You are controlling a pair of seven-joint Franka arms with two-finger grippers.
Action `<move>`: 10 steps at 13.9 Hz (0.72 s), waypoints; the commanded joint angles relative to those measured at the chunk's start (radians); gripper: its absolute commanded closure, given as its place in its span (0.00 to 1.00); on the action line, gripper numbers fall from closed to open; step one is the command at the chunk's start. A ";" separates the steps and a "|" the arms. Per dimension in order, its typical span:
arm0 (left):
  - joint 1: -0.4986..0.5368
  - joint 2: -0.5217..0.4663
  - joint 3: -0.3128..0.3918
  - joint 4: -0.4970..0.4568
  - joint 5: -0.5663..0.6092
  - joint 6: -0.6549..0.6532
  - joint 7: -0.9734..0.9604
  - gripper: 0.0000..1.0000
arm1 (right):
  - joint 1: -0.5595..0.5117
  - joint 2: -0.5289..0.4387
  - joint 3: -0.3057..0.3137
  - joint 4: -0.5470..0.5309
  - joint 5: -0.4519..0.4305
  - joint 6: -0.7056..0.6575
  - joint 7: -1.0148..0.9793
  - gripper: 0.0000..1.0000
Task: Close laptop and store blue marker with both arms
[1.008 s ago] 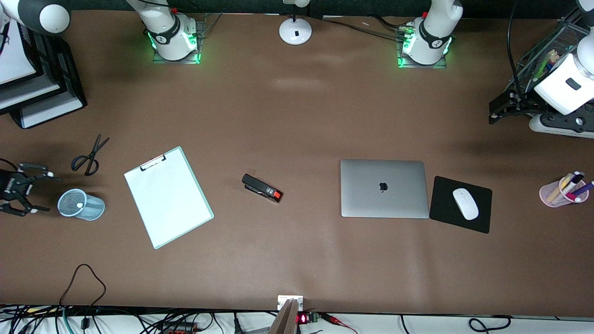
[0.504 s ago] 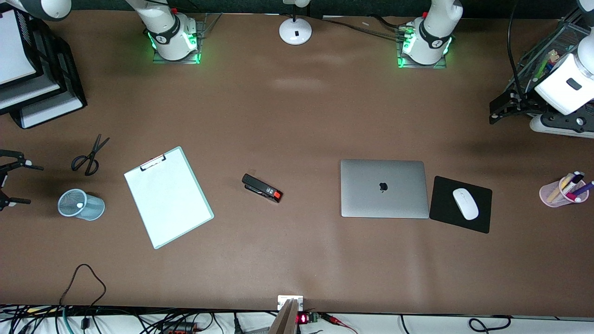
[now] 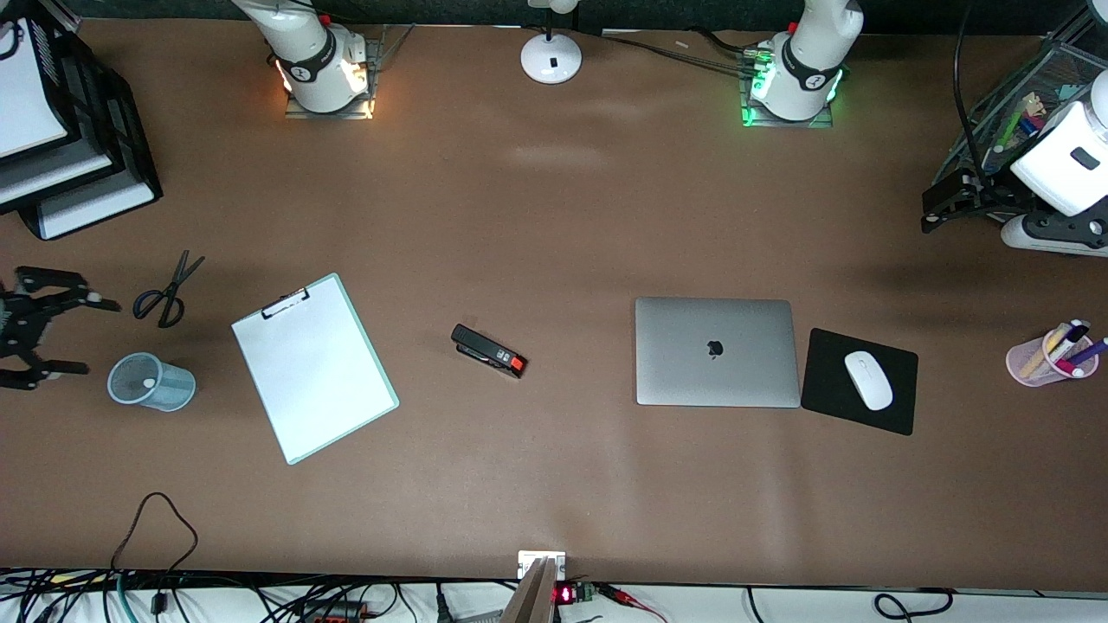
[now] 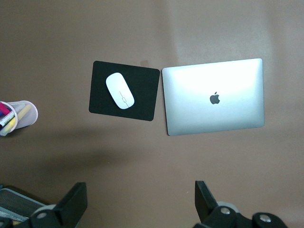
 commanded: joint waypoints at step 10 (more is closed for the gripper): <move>0.005 -0.015 -0.006 -0.009 0.010 -0.001 -0.005 0.00 | 0.243 -0.209 0.003 -0.375 -0.317 0.206 0.785 0.00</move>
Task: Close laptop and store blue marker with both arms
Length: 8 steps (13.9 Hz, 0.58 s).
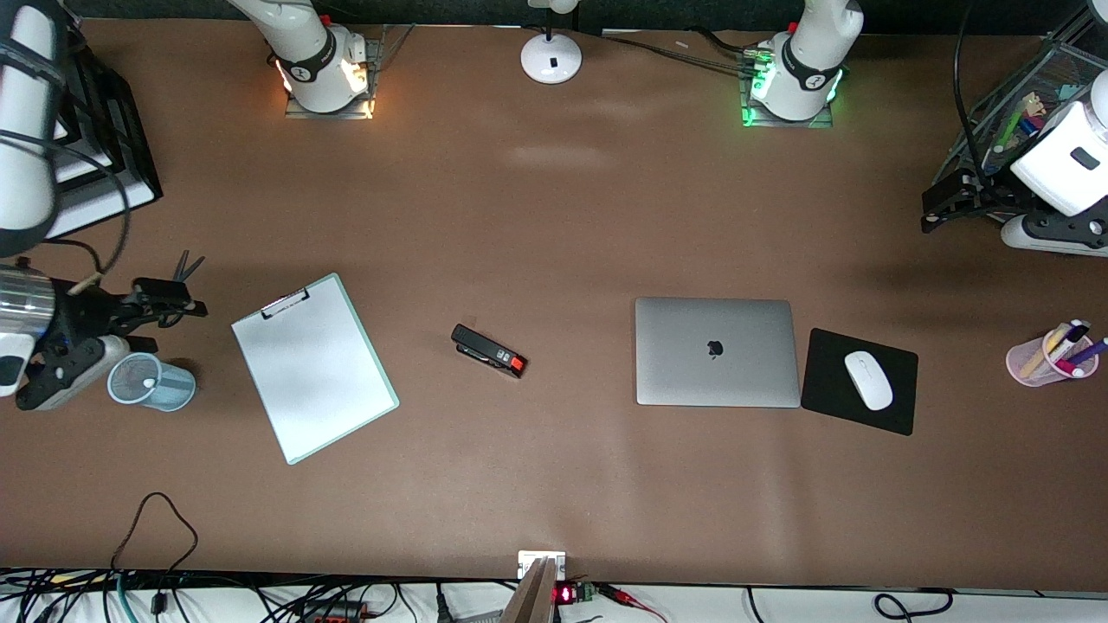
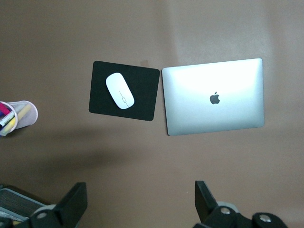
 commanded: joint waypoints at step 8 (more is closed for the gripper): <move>0.006 -0.019 -0.006 -0.008 0.009 -0.007 -0.005 0.00 | 0.013 -0.195 0.001 -0.222 -0.173 0.068 0.408 0.00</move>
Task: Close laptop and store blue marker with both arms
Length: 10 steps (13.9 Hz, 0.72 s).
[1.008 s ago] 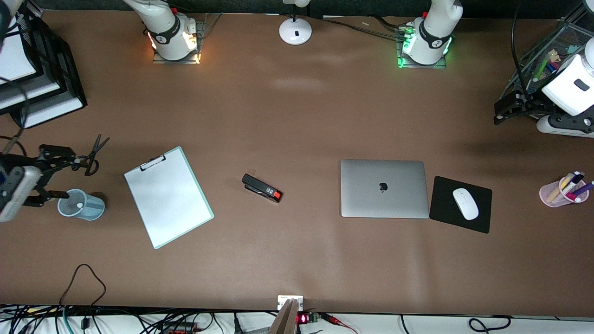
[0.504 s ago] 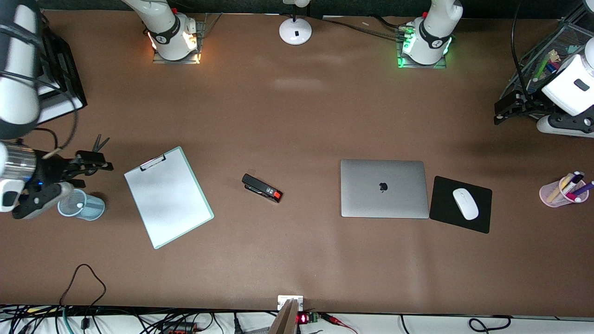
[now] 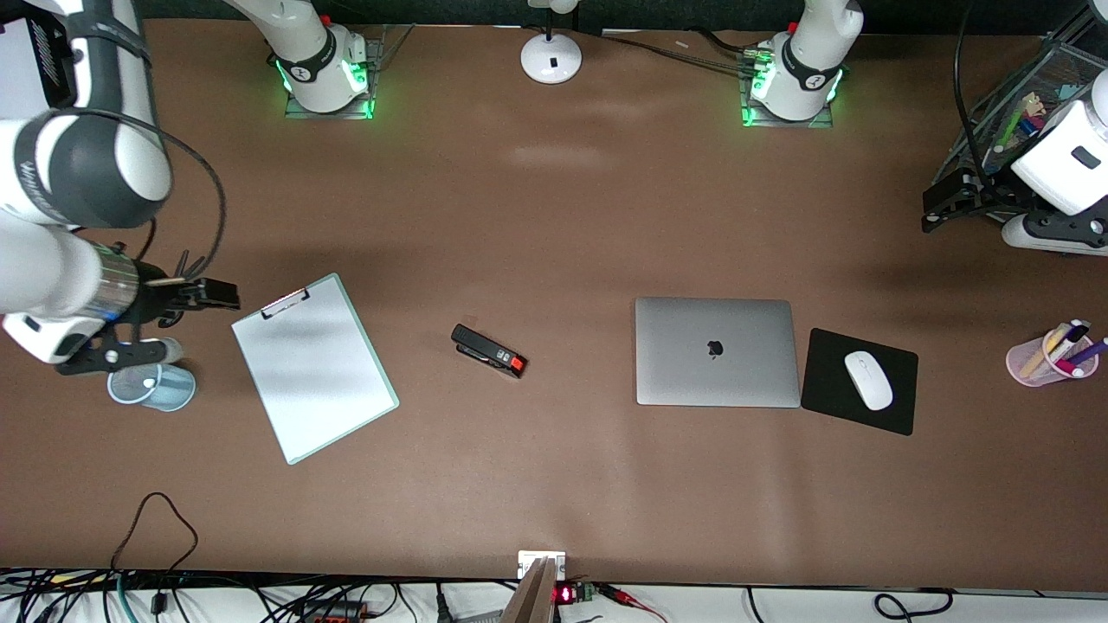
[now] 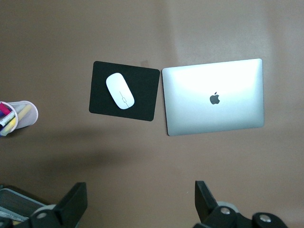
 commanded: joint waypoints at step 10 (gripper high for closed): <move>0.004 -0.022 -0.006 -0.006 0.009 -0.021 -0.008 0.00 | -0.155 -0.176 0.070 0.014 -0.050 -0.133 0.068 0.00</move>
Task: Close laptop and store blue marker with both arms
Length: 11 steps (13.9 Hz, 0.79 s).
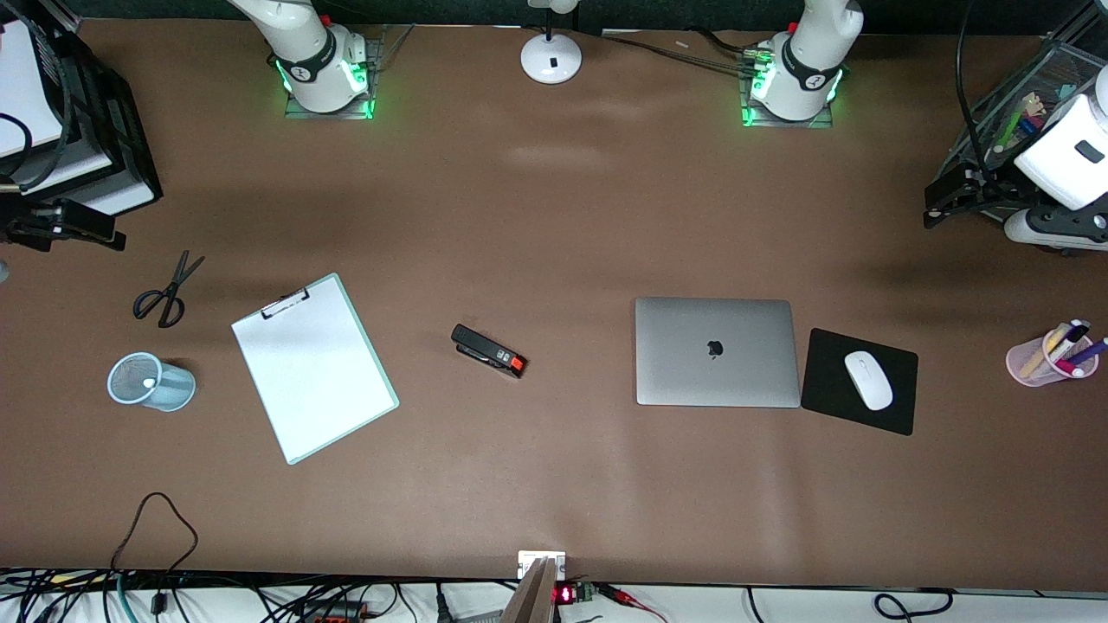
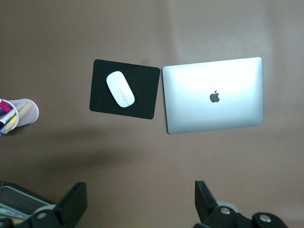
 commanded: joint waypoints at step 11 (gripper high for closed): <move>0.005 -0.010 -0.006 -0.003 0.007 -0.007 -0.008 0.00 | -0.046 -0.002 0.017 -0.015 -0.010 0.060 0.042 0.00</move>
